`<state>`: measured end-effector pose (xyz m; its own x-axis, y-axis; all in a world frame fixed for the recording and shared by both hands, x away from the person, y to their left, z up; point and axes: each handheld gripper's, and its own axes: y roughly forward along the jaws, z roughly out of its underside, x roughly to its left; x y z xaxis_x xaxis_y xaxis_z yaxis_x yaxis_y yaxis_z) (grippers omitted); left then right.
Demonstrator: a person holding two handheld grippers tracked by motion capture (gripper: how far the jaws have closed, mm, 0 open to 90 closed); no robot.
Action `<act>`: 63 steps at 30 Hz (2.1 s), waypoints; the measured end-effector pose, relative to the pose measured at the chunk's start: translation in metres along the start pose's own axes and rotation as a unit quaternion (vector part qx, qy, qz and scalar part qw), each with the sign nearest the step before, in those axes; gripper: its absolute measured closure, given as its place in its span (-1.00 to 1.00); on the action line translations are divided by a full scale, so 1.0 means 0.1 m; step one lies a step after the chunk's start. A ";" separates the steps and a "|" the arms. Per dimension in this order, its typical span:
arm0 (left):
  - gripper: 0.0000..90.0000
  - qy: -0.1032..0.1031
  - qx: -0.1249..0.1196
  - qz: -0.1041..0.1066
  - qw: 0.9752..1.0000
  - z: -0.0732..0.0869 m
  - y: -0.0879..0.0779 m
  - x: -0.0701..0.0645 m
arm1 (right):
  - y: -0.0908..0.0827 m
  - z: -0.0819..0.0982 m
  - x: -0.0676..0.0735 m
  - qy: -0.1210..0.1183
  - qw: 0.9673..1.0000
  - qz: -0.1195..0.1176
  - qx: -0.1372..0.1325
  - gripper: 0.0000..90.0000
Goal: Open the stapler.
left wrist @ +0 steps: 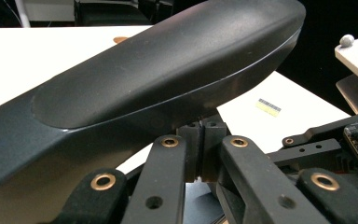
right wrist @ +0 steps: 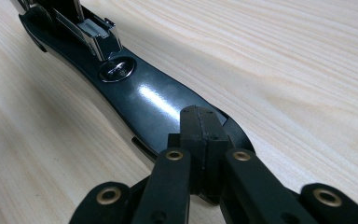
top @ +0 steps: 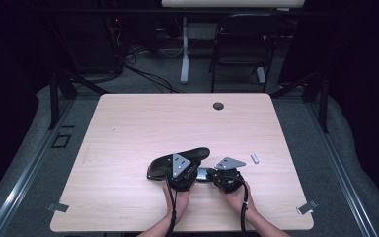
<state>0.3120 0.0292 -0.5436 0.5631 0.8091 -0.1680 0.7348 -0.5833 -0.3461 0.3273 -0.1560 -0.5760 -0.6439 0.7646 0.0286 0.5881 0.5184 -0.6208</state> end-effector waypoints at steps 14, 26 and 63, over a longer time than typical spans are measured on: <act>1.00 0.019 -0.006 -0.020 1.000 -0.11 -0.05 -0.03 | 0.01 -0.05 0.00 0.000 1.000 -0.006 0.017 1.00; 1.00 0.016 0.013 -0.011 1.000 -0.21 -0.08 -0.02 | 0.02 -0.07 -0.04 0.006 1.000 -0.017 0.022 1.00; 1.00 0.049 0.008 -0.002 0.999 -0.59 -0.49 0.41 | 0.02 -0.09 -0.04 -0.001 0.999 -0.019 0.030 1.00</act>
<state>0.3212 0.0867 -0.4794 0.5960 0.7995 -0.0753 0.7311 -0.5790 -0.3609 0.3358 -0.1546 -0.5703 -0.6662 0.7441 0.0509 0.5329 0.5226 -0.6655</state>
